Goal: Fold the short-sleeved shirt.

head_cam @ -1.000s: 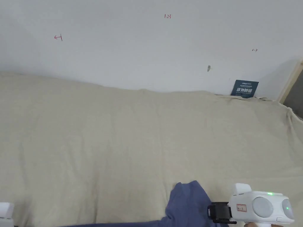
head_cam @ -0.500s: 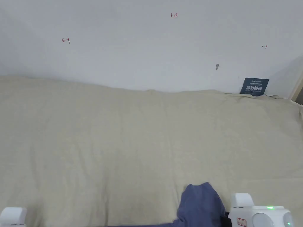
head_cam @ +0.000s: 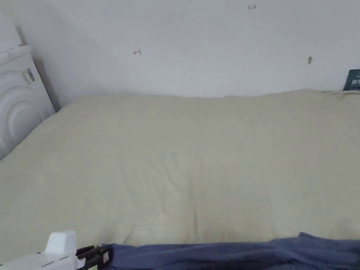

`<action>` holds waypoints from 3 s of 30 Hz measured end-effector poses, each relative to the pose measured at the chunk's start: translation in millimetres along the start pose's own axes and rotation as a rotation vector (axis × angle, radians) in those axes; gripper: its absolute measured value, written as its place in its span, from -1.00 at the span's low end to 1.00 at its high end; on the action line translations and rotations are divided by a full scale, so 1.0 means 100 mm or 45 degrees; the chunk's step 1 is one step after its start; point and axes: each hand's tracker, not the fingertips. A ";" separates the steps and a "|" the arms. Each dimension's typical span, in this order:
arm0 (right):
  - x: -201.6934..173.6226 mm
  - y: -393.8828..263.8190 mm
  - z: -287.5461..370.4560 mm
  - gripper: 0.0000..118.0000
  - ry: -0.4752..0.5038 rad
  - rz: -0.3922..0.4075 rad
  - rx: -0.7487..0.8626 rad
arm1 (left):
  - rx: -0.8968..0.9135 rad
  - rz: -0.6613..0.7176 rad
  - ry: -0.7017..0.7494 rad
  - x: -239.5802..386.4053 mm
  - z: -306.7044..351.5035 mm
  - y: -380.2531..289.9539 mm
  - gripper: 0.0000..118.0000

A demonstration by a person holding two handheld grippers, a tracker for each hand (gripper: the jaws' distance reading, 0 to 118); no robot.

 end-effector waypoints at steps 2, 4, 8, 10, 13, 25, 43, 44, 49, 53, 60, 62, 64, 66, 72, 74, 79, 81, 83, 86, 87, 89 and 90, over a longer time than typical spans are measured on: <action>0.03 -0.25 0.16 -0.96 -0.016 -0.026 -0.006 | -0.008 0.016 0.003 0.02 0.10 -0.25 -0.94; 0.01 -0.49 0.31 -0.96 -0.038 -0.086 -0.027 | -0.042 0.061 -0.014 -0.03 0.12 -0.47 -0.94; 0.11 -0.77 0.26 -0.96 -0.068 -0.178 -0.098 | -0.117 0.113 0.007 -0.11 -0.02 -0.73 -0.94; 0.12 -0.83 0.16 -0.96 -0.089 -0.146 -0.135 | -0.159 0.095 0.015 -0.12 -0.15 -0.77 -0.94; 0.12 -0.87 0.04 -0.96 -0.113 -0.128 -0.180 | -0.201 0.087 0.040 -0.15 -0.28 -0.79 -0.94; -0.55 -0.55 1.10 0.52 -0.260 0.324 0.469 | 0.320 -0.077 0.172 0.25 0.94 -0.38 0.62; -1.56 -0.51 1.42 0.91 0.000 0.304 0.626 | 0.752 -0.175 0.029 1.52 1.43 -0.33 0.80; -1.58 -0.56 1.41 0.78 0.000 0.321 0.633 | 0.753 -0.178 0.030 1.53 1.45 -0.36 0.64; -1.65 -0.73 1.28 -0.67 -0.027 0.346 0.555 | 0.681 -0.105 0.055 1.36 1.46 -0.47 -0.48; -1.66 -0.83 1.21 -0.99 -0.004 0.317 0.503 | 0.566 -0.013 0.027 1.18 1.42 -0.57 -1.00; -1.65 -0.90 1.16 -0.99 0.046 0.292 0.435 | 0.307 0.075 0.080 0.61 1.10 -0.65 -1.00; -1.64 -0.90 1.13 -0.99 0.060 0.279 0.412 | 0.275 0.205 0.018 0.28 0.92 -0.64 -1.00; -1.62 -0.92 1.11 -0.99 0.068 0.269 0.395 | 0.264 0.323 -0.067 -0.07 0.71 -0.65 -0.89; -1.61 -0.92 1.07 -0.99 0.068 0.249 0.371 | 0.183 0.400 -0.136 -0.37 0.47 -0.63 -0.60; -1.61 -0.93 0.97 -0.99 0.048 0.234 0.307 | -0.034 0.438 -0.179 -1.01 -0.13 -0.75 0.46; -1.62 -0.93 0.97 -0.99 0.036 0.246 0.299 | -0.049 0.468 -0.179 -1.05 -0.17 -0.75 0.46; -1.66 -0.91 0.96 -0.99 0.037 0.210 0.286 | -0.006 0.595 -0.342 -1.25 -0.31 -0.85 0.47; -1.64 -0.92 0.93 -0.99 0.072 0.132 0.295 | -0.017 0.712 -0.424 -1.20 -0.40 -0.85 0.47; -1.63 -0.90 0.88 -0.99 0.081 0.104 0.271 | -0.088 0.714 -0.612 -1.11 -0.49 -0.86 0.46; -1.65 -0.89 0.85 -0.99 0.073 0.117 0.261 | -0.170 0.626 -0.557 -1.00 -0.63 -0.80 0.10; -1.65 -0.89 0.86 -0.99 0.072 0.119 0.263 | -0.168 0.647 -0.558 -1.00 -0.66 -0.76 -0.35; -1.64 -0.89 0.87 -0.99 0.082 0.113 0.266 | -0.265 0.605 -0.450 -0.96 -0.74 -0.74 -0.57; -1.62 -0.90 0.87 -0.99 0.087 0.102 0.263 | -0.304 0.579 -0.430 -0.91 -0.74 -0.73 -0.62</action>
